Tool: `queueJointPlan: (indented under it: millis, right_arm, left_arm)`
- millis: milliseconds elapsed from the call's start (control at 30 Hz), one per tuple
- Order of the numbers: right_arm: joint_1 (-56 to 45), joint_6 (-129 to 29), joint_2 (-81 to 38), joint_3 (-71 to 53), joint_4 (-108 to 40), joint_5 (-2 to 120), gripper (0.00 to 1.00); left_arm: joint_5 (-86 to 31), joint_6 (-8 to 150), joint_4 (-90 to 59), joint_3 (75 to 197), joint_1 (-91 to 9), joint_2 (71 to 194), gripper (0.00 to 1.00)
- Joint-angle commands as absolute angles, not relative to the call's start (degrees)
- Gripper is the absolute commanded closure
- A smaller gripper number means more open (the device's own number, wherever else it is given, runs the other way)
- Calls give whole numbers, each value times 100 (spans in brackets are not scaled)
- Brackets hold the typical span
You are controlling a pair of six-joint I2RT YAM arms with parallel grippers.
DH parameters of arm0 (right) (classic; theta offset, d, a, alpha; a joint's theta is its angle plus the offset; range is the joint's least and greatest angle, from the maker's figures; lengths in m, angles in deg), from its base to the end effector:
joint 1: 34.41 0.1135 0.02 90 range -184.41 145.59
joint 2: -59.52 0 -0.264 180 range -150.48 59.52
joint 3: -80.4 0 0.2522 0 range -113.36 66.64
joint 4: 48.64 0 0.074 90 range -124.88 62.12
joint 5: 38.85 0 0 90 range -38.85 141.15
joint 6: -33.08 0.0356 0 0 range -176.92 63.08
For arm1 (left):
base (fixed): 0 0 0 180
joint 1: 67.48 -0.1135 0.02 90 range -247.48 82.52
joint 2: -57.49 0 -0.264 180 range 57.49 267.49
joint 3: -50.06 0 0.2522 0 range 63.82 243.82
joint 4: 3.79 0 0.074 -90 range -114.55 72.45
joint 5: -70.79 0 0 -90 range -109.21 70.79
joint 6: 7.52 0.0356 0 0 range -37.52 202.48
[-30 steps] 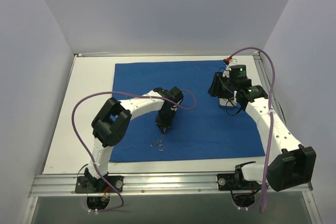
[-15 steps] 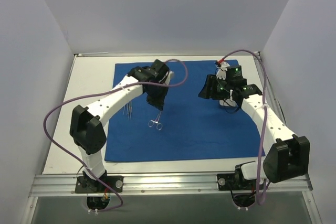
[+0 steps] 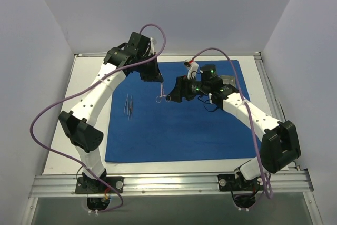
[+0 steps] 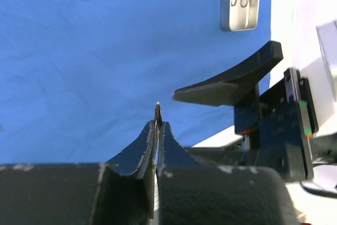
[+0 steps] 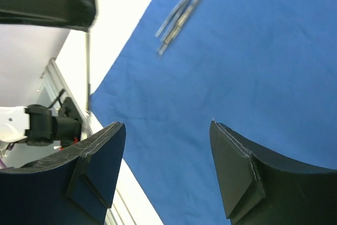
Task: Open and lay out the surgical kit
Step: Place the medical item in the surgical kit.
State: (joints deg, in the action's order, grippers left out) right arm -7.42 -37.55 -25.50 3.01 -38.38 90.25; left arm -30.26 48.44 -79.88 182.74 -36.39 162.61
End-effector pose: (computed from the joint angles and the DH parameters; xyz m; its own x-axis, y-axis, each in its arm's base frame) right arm 0.2961 0.1760 0.3118 -0.5524 0.0075 -0.8335 -0.7460 0.4417 0.4984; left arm 0.3258 -0.2044 0.4034 -0.8763 -0.1132 -0.4684 0.1508 0.8587 -0.4897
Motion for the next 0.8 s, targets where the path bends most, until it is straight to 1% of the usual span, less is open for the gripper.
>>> queueJointPlan:
  millis: [0,167,300,333,367,467,533,600,667,767]
  right_arm:
    - [-637,-3548,-2416,108,-4524,9124,34]
    - [-611,-3530,-2301,90,-4586,9018,35]
    - [-567,-3854,-2424,-147,-3929,8852,38]
    - [-541,-3968,-2416,-182,-3805,8633,39]
    - [-549,-3996,-2363,-226,-3673,8170,38]
    - [-575,-4049,-2153,-226,-3690,7745,36]
    - [-575,-4110,-2108,-445,-3488,7183,37]
    - [-549,-4321,-2125,-647,-3164,7137,37]
    - [-549,-4286,-2160,-806,-3154,7294,37]
    - [-532,-4234,-2195,-772,-3346,7794,37]
  left_arm:
    - [-3213,4434,-7917,18502,-3733,16366,98]
    - [-3222,4407,-7899,18529,-3759,16401,98]
    - [-3230,4346,-7811,18564,-3812,16384,98]
    - [-3257,4354,-7776,18581,-3821,16383,98]
    - [-3318,4354,-7767,18599,-3821,16410,98]
    - [-3345,4389,-7802,18573,-3812,16401,98]
    - [-3380,4398,-7759,18485,-3812,16375,98]
    - [-3354,4433,-7802,18450,-3812,16401,98]
    - [-3327,4442,-7802,18441,-3812,16401,98]
    - [-3310,4477,-7890,18555,-3821,16488,98]
